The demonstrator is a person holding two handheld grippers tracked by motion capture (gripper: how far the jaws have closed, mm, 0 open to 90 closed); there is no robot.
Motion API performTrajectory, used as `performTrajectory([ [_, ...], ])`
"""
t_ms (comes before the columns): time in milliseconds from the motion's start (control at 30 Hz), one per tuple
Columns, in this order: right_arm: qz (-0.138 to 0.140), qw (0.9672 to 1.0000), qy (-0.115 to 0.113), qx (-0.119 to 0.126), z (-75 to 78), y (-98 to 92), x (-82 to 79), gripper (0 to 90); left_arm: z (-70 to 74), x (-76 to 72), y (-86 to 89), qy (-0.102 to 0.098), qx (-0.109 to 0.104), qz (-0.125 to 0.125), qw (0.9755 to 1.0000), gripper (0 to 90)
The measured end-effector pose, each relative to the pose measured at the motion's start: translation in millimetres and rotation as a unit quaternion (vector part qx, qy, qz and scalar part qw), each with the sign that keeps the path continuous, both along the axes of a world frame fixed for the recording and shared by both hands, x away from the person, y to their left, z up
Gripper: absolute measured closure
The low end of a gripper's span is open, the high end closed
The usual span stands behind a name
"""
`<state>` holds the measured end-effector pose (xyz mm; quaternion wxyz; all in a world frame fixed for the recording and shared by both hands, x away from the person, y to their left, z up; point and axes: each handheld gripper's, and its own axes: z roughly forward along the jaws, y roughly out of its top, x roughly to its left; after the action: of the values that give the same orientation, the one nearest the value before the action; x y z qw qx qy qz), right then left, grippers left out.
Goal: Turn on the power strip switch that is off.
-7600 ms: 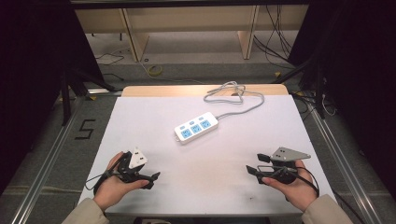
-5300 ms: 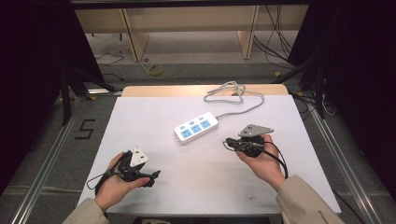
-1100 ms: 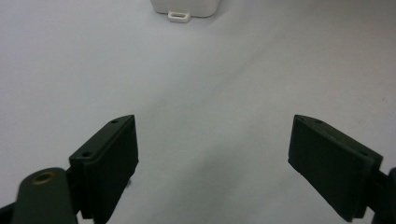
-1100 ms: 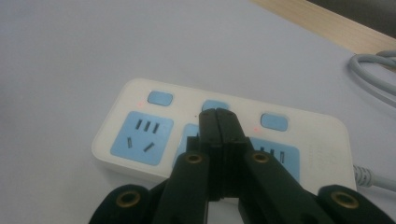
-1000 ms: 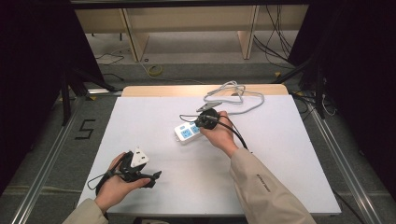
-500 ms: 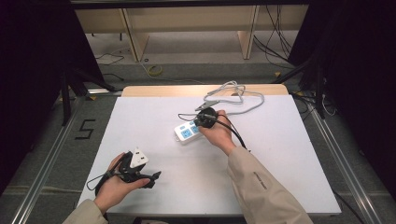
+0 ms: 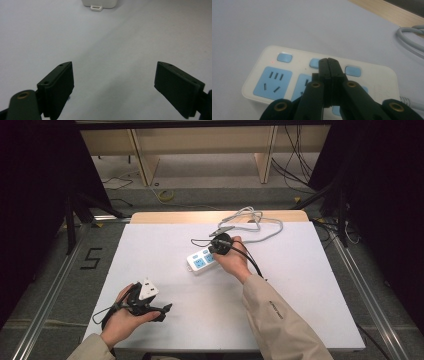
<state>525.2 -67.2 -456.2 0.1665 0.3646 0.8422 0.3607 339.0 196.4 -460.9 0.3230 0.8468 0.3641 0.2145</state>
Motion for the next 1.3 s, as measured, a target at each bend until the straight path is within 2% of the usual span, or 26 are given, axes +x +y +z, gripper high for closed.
performTrajectory([
  [1300, 0.011, 0.9999, 0.004, -0.007, 5.4, 18.5, 11.5, 90.0, 0.3, -0.2, 0.6, 0.001, 0.002, -0.001, 1.0, 15.5],
])
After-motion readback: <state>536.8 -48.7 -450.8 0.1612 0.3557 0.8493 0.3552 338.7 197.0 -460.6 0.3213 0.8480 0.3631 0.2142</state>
